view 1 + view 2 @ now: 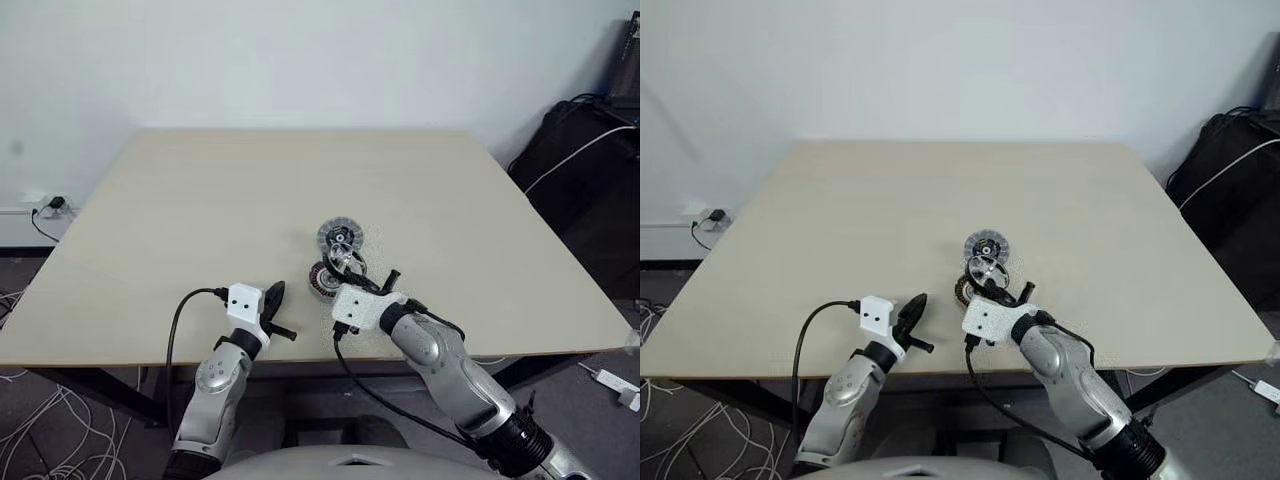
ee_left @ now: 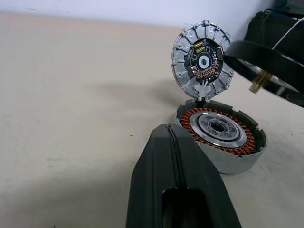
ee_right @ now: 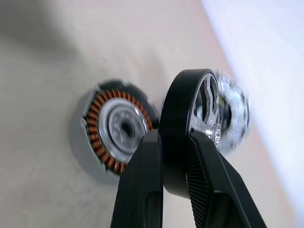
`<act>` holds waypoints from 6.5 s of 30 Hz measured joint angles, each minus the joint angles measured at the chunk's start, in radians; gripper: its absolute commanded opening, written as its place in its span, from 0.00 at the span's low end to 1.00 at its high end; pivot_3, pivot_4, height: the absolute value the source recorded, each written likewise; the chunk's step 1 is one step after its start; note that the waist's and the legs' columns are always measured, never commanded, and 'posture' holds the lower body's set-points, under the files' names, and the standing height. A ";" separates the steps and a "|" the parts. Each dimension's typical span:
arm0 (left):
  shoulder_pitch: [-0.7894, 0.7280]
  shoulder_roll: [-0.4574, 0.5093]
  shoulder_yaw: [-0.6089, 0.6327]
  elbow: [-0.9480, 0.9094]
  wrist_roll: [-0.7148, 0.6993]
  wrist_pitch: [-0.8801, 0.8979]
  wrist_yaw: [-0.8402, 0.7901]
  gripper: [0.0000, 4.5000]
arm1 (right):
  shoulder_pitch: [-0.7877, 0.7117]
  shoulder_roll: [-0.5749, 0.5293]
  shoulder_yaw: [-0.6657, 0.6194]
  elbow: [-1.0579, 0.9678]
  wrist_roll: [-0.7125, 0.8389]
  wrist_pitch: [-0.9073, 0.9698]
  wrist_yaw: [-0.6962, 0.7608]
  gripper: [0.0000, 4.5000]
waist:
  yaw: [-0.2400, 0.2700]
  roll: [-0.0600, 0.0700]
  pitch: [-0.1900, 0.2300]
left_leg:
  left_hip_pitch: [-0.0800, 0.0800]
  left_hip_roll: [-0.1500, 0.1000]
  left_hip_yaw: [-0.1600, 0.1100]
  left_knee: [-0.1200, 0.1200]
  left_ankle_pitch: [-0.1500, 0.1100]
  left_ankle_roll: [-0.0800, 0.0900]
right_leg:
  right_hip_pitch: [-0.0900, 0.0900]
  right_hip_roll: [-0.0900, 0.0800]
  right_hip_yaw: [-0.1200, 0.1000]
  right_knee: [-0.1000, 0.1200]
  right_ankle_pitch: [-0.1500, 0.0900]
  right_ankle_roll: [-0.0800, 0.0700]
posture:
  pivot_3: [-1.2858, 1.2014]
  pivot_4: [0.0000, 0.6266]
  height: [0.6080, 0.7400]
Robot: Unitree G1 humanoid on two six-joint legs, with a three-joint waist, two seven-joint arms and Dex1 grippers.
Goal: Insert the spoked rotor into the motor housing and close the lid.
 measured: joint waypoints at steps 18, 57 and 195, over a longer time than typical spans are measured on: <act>0.006 -0.003 0.003 0.000 -0.005 0.000 0.001 0.00 | -0.071 0.032 0.015 0.231 -0.087 -0.153 0.045 0.08 | 0.002 -0.001 0.000 | 0.001 0.000 0.000 0.001 0.000 0.000 | 0.001 0.000 0.000 0.000 0.001 0.001 | 0.52 0.00 1.00; 0.022 0.002 0.002 0.000 -0.005 -0.017 -0.021 0.00 | -0.006 0.017 -0.083 0.128 -0.092 -0.118 0.158 0.44 | 0.009 -0.001 0.000 | 0.001 0.000 0.000 0.001 0.000 0.000 | 0.001 0.000 0.000 0.000 0.001 0.001 | 0.52 0.00 1.00; 0.079 -0.036 -0.028 0.028 0.013 -0.099 -0.004 0.00 | -0.199 0.549 -0.363 0.035 0.557 0.883 0.082 0.51 | -0.007 0.006 -0.007 | -0.011 0.000 0.000 -0.002 0.000 0.000 | -0.014 0.000 -0.001 0.001 0.004 -0.001 | 0.52 0.00 1.00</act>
